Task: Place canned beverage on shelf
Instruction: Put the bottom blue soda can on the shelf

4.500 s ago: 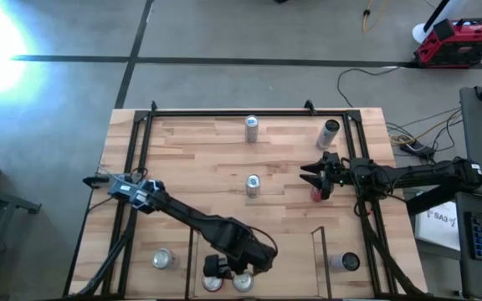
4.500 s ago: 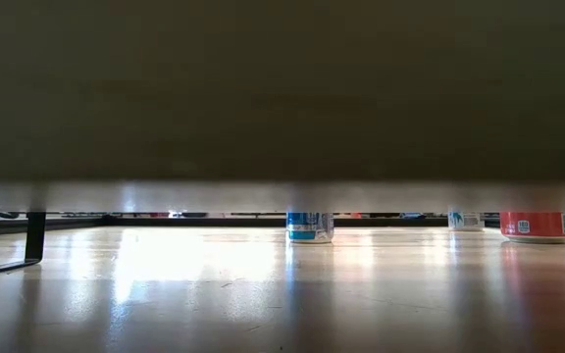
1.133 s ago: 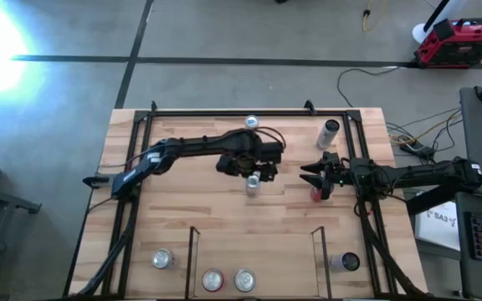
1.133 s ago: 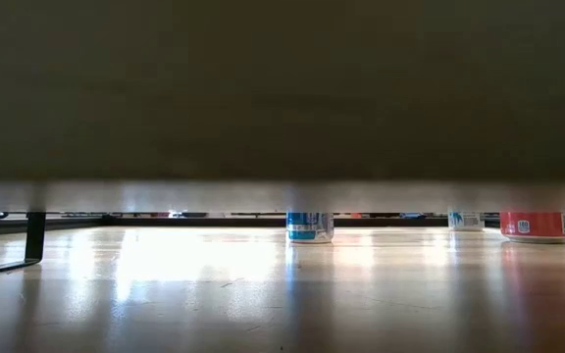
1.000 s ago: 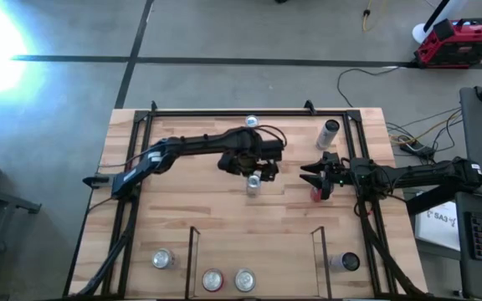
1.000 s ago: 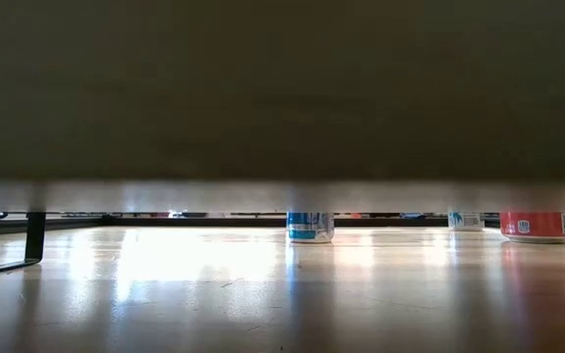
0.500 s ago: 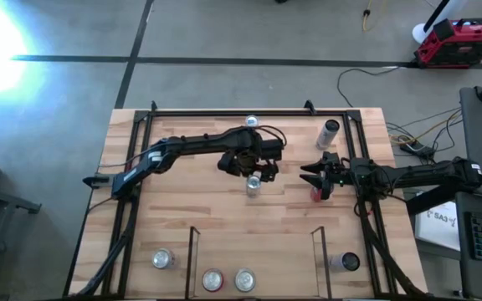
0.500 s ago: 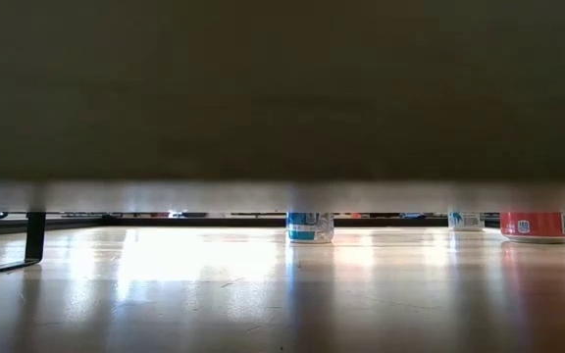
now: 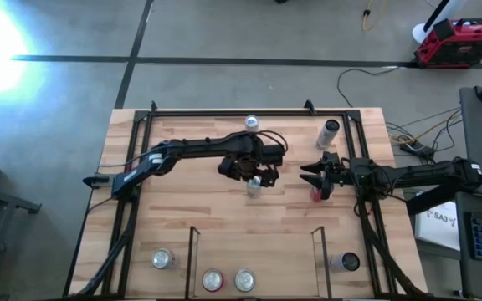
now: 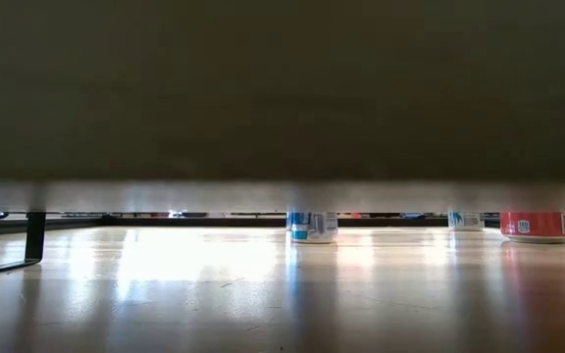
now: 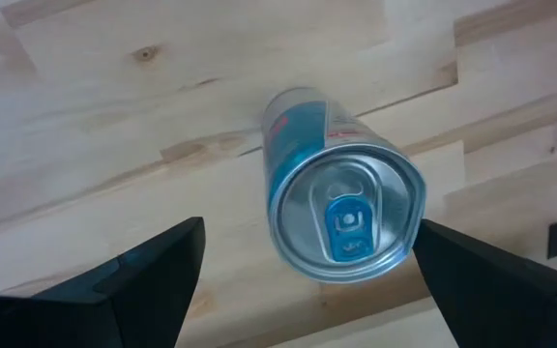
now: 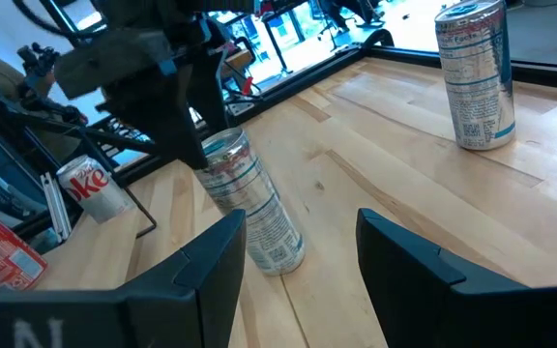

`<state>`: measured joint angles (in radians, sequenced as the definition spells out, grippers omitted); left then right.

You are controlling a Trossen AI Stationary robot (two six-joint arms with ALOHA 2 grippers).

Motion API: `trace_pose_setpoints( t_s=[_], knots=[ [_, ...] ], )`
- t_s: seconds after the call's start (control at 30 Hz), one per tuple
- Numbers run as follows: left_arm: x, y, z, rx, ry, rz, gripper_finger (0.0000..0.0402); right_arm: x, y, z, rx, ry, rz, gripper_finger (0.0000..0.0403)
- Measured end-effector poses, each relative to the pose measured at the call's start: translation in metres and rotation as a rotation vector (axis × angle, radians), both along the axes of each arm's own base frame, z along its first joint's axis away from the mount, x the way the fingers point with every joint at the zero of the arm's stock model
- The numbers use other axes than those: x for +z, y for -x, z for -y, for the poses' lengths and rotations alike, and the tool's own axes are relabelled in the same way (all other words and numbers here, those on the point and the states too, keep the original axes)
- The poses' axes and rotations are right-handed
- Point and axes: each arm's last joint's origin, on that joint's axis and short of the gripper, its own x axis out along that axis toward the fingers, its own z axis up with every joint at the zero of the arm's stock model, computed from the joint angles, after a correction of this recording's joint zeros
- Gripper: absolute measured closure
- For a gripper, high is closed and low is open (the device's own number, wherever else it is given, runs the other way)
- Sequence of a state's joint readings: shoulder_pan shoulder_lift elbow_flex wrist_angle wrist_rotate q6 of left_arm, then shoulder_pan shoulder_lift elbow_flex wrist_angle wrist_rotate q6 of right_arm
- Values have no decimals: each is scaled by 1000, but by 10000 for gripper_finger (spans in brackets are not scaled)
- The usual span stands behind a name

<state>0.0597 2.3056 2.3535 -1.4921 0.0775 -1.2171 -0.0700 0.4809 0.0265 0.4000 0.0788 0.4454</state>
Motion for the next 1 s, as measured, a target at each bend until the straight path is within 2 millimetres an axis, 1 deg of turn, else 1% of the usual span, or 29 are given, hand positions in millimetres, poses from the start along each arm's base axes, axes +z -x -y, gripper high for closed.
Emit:
trace_pose_setpoints(
  t_s=[0.4,0.9,1.0],
  knots=[
    [1,-6,3,-18,-16,62,51,0,0,0,-1,0,0,220],
    [-4,-5,4,-21,-73,33,51,0,0,0,0,0,0,220],
    [-7,-5,3,-37,-76,19,54,0,0,0,0,0,0,220]
  ],
)
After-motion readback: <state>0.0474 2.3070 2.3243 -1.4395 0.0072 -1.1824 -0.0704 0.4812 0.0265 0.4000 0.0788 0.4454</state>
